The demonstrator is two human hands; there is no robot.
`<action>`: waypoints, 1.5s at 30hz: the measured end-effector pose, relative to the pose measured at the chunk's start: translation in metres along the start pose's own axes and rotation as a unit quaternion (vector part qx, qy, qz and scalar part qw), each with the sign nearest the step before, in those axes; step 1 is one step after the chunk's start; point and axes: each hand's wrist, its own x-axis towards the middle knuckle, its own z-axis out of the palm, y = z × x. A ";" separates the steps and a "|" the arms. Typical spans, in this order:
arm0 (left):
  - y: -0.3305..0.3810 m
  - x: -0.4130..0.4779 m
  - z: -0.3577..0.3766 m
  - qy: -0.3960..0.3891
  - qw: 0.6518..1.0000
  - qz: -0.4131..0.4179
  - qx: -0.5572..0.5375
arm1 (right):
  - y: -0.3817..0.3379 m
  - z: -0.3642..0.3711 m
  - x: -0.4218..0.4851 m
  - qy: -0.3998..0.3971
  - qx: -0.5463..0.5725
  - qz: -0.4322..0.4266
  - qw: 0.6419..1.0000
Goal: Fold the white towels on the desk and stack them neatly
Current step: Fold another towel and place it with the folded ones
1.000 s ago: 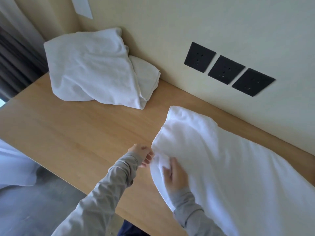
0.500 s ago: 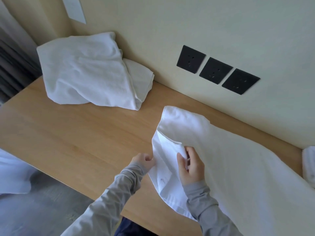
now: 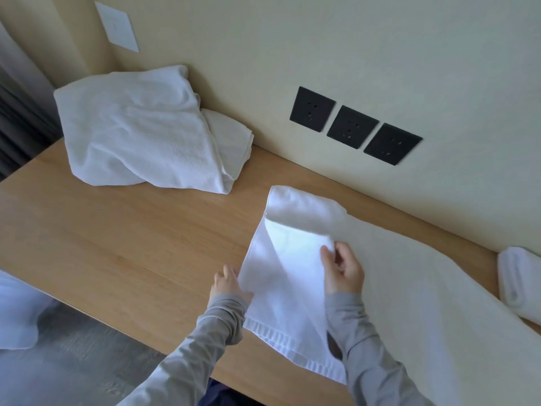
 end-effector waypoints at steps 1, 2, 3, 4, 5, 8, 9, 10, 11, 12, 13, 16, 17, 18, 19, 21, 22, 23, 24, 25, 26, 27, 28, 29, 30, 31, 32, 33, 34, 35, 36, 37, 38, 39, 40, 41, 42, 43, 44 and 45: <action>0.001 -0.001 -0.005 -0.001 1.000 0.001 0.003 | -0.008 -0.012 0.011 0.034 -0.016 -0.037 0.999; 0.003 -0.002 -0.010 -0.008 1.000 0.004 -0.001 | -0.018 -0.024 0.022 0.078 -0.038 -0.092 0.992; 0.006 -0.003 -0.016 -0.018 1.000 0.011 -0.018 | -0.028 -0.035 0.031 0.123 -0.061 -0.153 0.979; 0.009 -0.004 -0.022 -0.034 0.997 0.018 -0.069 | -0.036 -0.042 0.034 0.153 -0.082 -0.211 0.962; 0.013 -0.008 -0.028 -0.065 0.985 0.021 -0.157 | -0.043 -0.043 0.032 0.154 -0.101 -0.262 0.947; 0.033 -0.027 -0.045 -0.160 0.901 0.041 -0.400 | -0.039 -0.022 -0.004 0.042 -0.131 -0.340 0.930; 0.040 -0.032 -0.049 -0.171 0.883 0.052 -0.435 | -0.033 -0.013 -0.019 0.000 -0.135 -0.330 0.934; 0.046 -0.036 -0.051 -0.172 0.870 0.063 -0.457 | -0.026 -0.006 -0.032 -0.030 -0.137 -0.316 0.938; 0.052 -0.039 -0.053 -0.166 0.866 0.071 -0.466 | -0.020 -0.001 -0.042 -0.047 -0.138 -0.303 0.942; 0.056 -0.041 -0.054 -0.154 0.867 0.072 -0.468 | -0.014 0.003 -0.049 -0.052 -0.141 -0.294 0.944; 0.058 -0.043 -0.054 -0.145 0.869 0.068 -0.469 | -0.011 0.004 -0.052 -0.053 -0.141 -0.287 0.946; 0.058 -0.046 -0.054 -0.147 0.860 0.047 -0.486 | -0.012 0.007 -0.054 -0.055 -0.142 -0.289 0.945; 0.056 -0.046 -0.054 -0.143 0.861 0.043 -0.486 | -0.013 0.007 -0.054 -0.058 -0.145 -0.295 0.943; 0.056 -0.046 -0.053 -0.136 0.864 0.039 -0.483 | -0.013 0.007 -0.053 -0.059 -0.145 -0.302 0.940; 0.055 -0.046 -0.054 -0.128 0.867 0.036 -0.479 | -0.014 0.007 -0.054 -0.057 -0.144 -0.308 0.939; 0.056 -0.046 -0.056 -0.121 0.869 0.033 -0.479 | -0.013 0.006 -0.055 -0.053 -0.142 -0.319 0.936; 0.057 -0.046 -0.057 -0.123 0.867 0.032 -0.482 | -0.013 0.005 -0.055 -0.055 -0.144 -0.322 0.934; 0.058 -0.047 -0.058 -0.126 0.866 0.032 -0.483 | -0.013 0.004 -0.055 -0.061 -0.146 -0.320 0.934; 0.058 -0.047 -0.058 -0.127 0.867 0.033 -0.480 | -0.013 0.004 -0.055 -0.068 -0.146 -0.315 0.935; 0.059 -0.048 -0.058 -0.129 0.868 0.035 -0.479 | -0.014 0.002 -0.055 -0.076 -0.145 -0.310 0.937; 0.059 -0.049 -0.058 -0.133 0.866 0.037 -0.481 | -0.014 0.001 -0.055 -0.086 -0.143 -0.306 0.937; 0.060 -0.050 -0.058 -0.140 0.860 0.040 -0.489 | -0.015 0.000 -0.055 -0.098 -0.142 -0.302 0.938; 0.060 -0.050 -0.059 -0.148 0.852 0.039 -0.500 | -0.015 -0.001 -0.056 -0.110 -0.142 -0.298 0.938; 0.061 -0.051 -0.060 -0.156 0.845 0.037 -0.511 | -0.016 -0.001 -0.056 -0.117 -0.146 -0.292 0.938; 0.062 -0.051 -0.061 -0.163 0.839 0.033 -0.518 | -0.016 0.000 -0.056 -0.115 -0.149 -0.285 0.940; 0.062 -0.050 -0.062 -0.172 0.834 0.029 -0.524 | -0.016 0.001 -0.056 -0.103 -0.148 -0.275 0.944; 0.060 -0.049 -0.063 -0.183 0.828 0.028 -0.530 | -0.016 0.002 -0.054 -0.083 -0.140 -0.262 0.951; 0.058 -0.047 -0.064 -0.193 0.827 0.031 -0.527 | -0.015 0.003 -0.051 -0.059 -0.129 -0.249 0.958; 0.056 -0.044 -0.065 -0.191 0.838 0.036 -0.510 | -0.014 0.003 -0.048 -0.037 -0.118 -0.237 0.964; 0.051 -0.037 -0.063 -0.161 0.871 0.047 -0.461 | -0.012 0.001 -0.045 -0.019 -0.111 -0.225 0.968; 0.043 -0.028 -0.061 -0.110 0.918 0.055 -0.376 | -0.011 -0.001 -0.042 -0.006 -0.106 -0.214 0.971; 0.034 -0.017 -0.057 -0.057 0.961 0.052 -0.266 | -0.010 -0.003 -0.040 0.003 -0.104 -0.207 0.973; 0.024 -0.007 -0.052 -0.020 0.986 0.032 -0.162 | -0.010 -0.005 -0.039 0.009 -0.104 -0.207 0.973; 0.016 0.001 -0.046 -0.008 0.996 0.009 -0.093 | -0.010 -0.005 -0.039 0.009 -0.105 -0.211 0.972; 0.009 0.005 -0.041 -0.009 0.998 -0.008 -0.061 | -0.011 -0.004 -0.040 0.006 -0.107 -0.216 0.971; 0.003 0.008 -0.035 -0.013 0.999 -0.015 -0.047 | -0.011 -0.003 -0.042 0.000 -0.108 -0.218 0.970; -0.001 0.010 -0.028 -0.015 0.999 -0.018 -0.039 | -0.011 -0.001 -0.044 -0.006 -0.110 -0.218 0.970; -0.004 0.011 -0.022 -0.013 0.999 -0.022 -0.023 | -0.010 0.001 -0.046 -0.011 -0.110 -0.218 0.970; -0.006 0.013 -0.017 -0.010 1.000 -0.029 -0.001 | -0.009 0.002 -0.048 -0.017 -0.111 -0.219 0.969; -0.006 0.013 -0.014 -0.010 0.999 -0.043 0.019 | -0.008 0.004 -0.050 -0.021 -0.112 -0.220 0.969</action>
